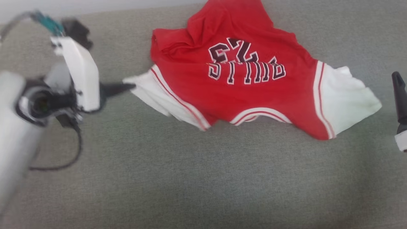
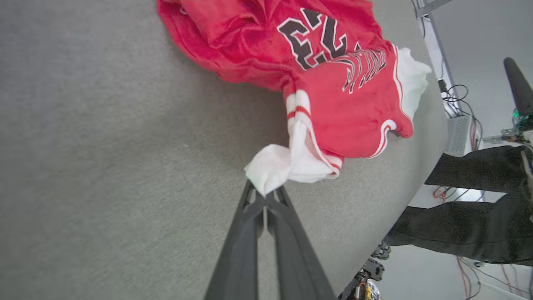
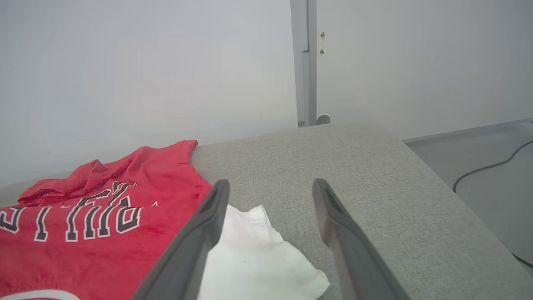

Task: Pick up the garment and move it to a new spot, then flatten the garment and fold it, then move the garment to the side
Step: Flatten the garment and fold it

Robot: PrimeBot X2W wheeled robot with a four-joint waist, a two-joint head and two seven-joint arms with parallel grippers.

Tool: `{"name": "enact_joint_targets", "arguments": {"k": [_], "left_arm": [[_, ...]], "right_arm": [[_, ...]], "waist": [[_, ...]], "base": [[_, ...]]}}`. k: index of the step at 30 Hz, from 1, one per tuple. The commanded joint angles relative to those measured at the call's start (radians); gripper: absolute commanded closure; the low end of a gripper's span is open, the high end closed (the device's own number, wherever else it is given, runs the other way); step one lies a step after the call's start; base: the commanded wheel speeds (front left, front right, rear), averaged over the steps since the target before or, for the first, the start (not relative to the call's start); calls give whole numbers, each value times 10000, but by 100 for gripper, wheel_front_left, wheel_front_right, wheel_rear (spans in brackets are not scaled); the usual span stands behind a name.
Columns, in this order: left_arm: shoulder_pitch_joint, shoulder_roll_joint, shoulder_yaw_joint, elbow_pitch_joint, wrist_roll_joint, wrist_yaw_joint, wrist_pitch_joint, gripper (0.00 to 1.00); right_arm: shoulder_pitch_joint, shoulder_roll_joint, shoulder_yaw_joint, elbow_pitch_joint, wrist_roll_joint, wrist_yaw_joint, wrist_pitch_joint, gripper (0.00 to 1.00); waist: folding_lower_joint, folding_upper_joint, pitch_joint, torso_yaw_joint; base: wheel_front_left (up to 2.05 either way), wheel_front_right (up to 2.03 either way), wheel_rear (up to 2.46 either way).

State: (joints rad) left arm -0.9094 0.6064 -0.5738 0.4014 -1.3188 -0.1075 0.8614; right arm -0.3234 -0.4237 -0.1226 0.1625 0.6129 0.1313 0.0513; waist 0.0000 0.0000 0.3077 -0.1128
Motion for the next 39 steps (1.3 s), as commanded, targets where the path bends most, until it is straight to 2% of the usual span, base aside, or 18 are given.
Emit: {"name": "enact_joint_targets", "arguments": {"k": [1,7,9,12,16,20,25,30,38,39], "left_arm": [[-257,257,36,-259,116,130,170,100],[-876,1367,-241,-1412,765,826,1287,100],[-1070,1782,-460,-1611,1377,982,1469,100],[-1251,2114,-1039,-1710,2470,973,1505,100],[-1379,1798,-1517,-1111,3311,874,1007,100],[-1495,1163,-1644,124,3818,610,-53,100],[-1730,726,-1852,1708,4406,153,-1567,100],[-1880,592,-2301,3160,5033,-63,-2355,100],[-1980,269,-2467,4443,4876,-191,-3229,100],[-2024,213,-2410,4539,4798,-208,-3420,73]], "right_arm": [[109,50,-5,-42,-63,-11,-31,0],[137,106,39,-102,-56,-11,-16,0],[123,142,74,-113,-27,-11,-41,0],[65,205,140,-83,19,-11,-93,0],[-48,298,285,-32,56,-11,-158,0],[-218,359,486,43,90,-11,-215,0],[-355,452,726,137,37,-11,-301,0],[-360,485,780,179,-24,-11,-353,0],[-307,429,936,154,-114,-11,-295,0],[-307,400,954,146,-124,-11,-271,0]], "waist": [[0,0,-40,82],[0,0,-29,154],[0,0,18,128],[0,0,112,58],[0,0,270,-61],[0,0,479,-310],[0,0,738,-721],[0,0,911,-988],[0,0,923,-941],[0,0,894,-887]], "base": [[0,0,0],[0,0,0],[0,0,0],[0,0,0],[0,0,0],[0,0,0],[0,0,0],[0,0,0],[0,0,0],[0,0,0]]}}
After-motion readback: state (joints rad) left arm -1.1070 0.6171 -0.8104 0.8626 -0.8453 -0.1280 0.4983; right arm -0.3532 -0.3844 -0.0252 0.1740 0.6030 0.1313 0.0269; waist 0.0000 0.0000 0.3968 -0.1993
